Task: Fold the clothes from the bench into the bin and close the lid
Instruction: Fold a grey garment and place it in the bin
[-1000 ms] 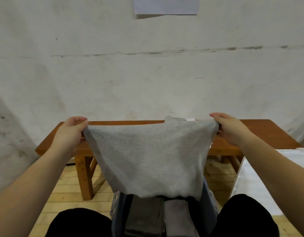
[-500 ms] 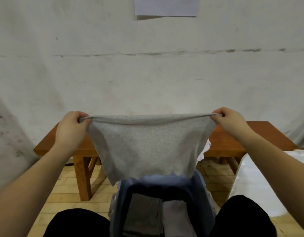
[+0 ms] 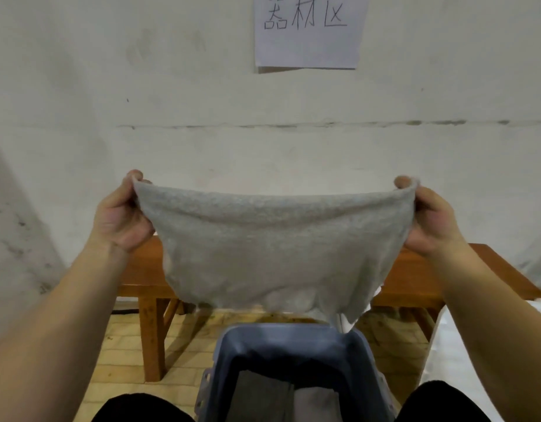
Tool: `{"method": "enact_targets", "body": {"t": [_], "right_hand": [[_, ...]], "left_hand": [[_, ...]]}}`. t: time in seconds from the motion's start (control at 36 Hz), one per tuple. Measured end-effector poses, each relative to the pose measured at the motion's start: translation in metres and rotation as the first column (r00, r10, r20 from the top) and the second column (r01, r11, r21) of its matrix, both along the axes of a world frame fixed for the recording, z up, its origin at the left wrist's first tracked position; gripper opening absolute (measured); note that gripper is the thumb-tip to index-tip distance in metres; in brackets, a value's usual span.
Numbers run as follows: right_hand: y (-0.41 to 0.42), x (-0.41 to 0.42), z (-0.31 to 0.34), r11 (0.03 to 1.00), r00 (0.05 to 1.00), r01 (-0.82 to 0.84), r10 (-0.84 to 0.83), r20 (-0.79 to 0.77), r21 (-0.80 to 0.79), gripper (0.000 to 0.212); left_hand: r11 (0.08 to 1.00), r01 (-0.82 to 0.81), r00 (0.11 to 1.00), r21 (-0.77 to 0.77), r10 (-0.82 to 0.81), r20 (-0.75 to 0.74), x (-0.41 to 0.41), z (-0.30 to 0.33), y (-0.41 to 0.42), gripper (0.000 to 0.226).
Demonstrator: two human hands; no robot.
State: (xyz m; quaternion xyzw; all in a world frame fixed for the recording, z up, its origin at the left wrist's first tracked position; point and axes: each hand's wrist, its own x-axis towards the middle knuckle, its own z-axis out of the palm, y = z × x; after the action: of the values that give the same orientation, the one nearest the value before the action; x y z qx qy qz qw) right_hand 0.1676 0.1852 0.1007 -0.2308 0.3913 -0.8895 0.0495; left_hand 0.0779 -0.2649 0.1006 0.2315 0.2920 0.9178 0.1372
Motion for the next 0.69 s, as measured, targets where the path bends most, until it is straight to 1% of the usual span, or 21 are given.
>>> {"method": "enact_targets", "body": {"t": [0.03, 0.06, 0.08, 0.11, 0.14, 0.19, 0.25, 0.31, 0.36, 0.44, 0.5, 0.58, 0.61, 0.64, 0.69], "right_hand": [[-0.003, 0.002, 0.008, 0.985, 0.986, 0.164, -0.162, -0.05, 0.05, 0.017], [-0.006, 0.007, 0.014, 0.968, 0.969, 0.242, -0.239, -0.063, 0.064, 0.021], [-0.014, 0.009, 0.021, 0.957, 0.962, 0.267, -0.258, -0.095, 0.113, 0.016], [-0.023, 0.008, 0.026, 0.96, 0.972, 0.218, -0.199, -0.122, 0.175, 0.006], [-0.034, 0.008, 0.03, 0.964, 0.986, 0.158, -0.142, -0.09, 0.212, 0.004], [-0.055, 0.005, 0.033, 0.897, 0.945, 0.303, -0.24, -0.223, 0.321, 0.026], [-0.078, 0.006, 0.037, 0.849, 0.923, 0.355, -0.252, -0.292, 0.392, 0.047], [-0.1, 0.007, 0.039, 0.819, 0.907, 0.391, -0.265, -0.327, 0.419, 0.052], [-0.118, 0.009, 0.04, 0.815, 0.888, 0.417, -0.271, -0.37, 0.403, 0.045], [-0.133, 0.011, 0.039, 0.817, 0.881, 0.432, -0.293, -0.37, 0.381, 0.038], [-0.135, 0.012, 0.036, 0.803, 0.875, 0.456, -0.325, -0.359, 0.384, 0.033], [-0.136, 0.016, 0.032, 0.797, 0.874, 0.467, -0.352, -0.335, 0.382, 0.026], [-0.136, 0.016, 0.031, 0.794, 0.876, 0.467, -0.356, -0.325, 0.389, 0.023], [-0.135, 0.017, 0.03, 0.796, 0.881, 0.459, -0.353, -0.314, 0.393, 0.021], [-0.135, 0.017, 0.031, 0.804, 0.893, 0.438, -0.339, -0.296, 0.402, 0.019]], "left_hand": [[1.0, 0.008, 1.0, 0.026, -0.008, 0.019, -0.001, 0.001, 0.002, 0.018], [0.998, -0.056, 0.998, -0.012, 0.056, 0.009, 0.002, 0.006, 0.007, 0.022], [0.996, -0.082, 0.996, -0.045, 0.081, -0.04, 0.005, 0.012, 0.015, 0.018], [0.997, -0.039, 0.992, -0.061, 0.032, -0.118, 0.007, 0.019, 0.029, 0.011], [0.996, 0.002, 0.982, -0.085, -0.018, -0.186, 0.008, 0.025, 0.044, 0.006], [0.979, -0.027, 0.965, -0.201, -0.027, -0.261, 0.021, 0.036, 0.072, 0.021], [0.965, -0.032, 0.952, -0.26, -0.05, -0.301, 0.03, 0.042, 0.097, 0.027], [0.951, -0.022, 0.934, -0.307, -0.09, -0.345, 0.039, 0.044, 0.119, 0.025], [0.943, -0.007, 0.916, -0.332, -0.127, -0.381, 0.047, 0.043, 0.139, 0.024], [0.95, 0.047, 0.901, -0.307, -0.173, -0.399, 0.055, 0.041, 0.16, 0.021], [0.953, 0.037, 0.912, -0.301, -0.155, -0.379, 0.059, 0.04, 0.167, 0.021], [0.949, -0.025, 0.923, -0.313, -0.098, -0.371, 0.059, 0.035, 0.174, 0.025], [0.947, -0.037, 0.928, -0.318, -0.085, -0.362, 0.058, 0.034, 0.175, 0.03], [0.941, -0.047, 0.932, -0.335, -0.079, -0.353, 0.057, 0.032, 0.175, 0.041], [0.915, -0.064, 0.944, -0.397, -0.073, -0.321, 0.055, 0.031, 0.175, 0.07]]}}
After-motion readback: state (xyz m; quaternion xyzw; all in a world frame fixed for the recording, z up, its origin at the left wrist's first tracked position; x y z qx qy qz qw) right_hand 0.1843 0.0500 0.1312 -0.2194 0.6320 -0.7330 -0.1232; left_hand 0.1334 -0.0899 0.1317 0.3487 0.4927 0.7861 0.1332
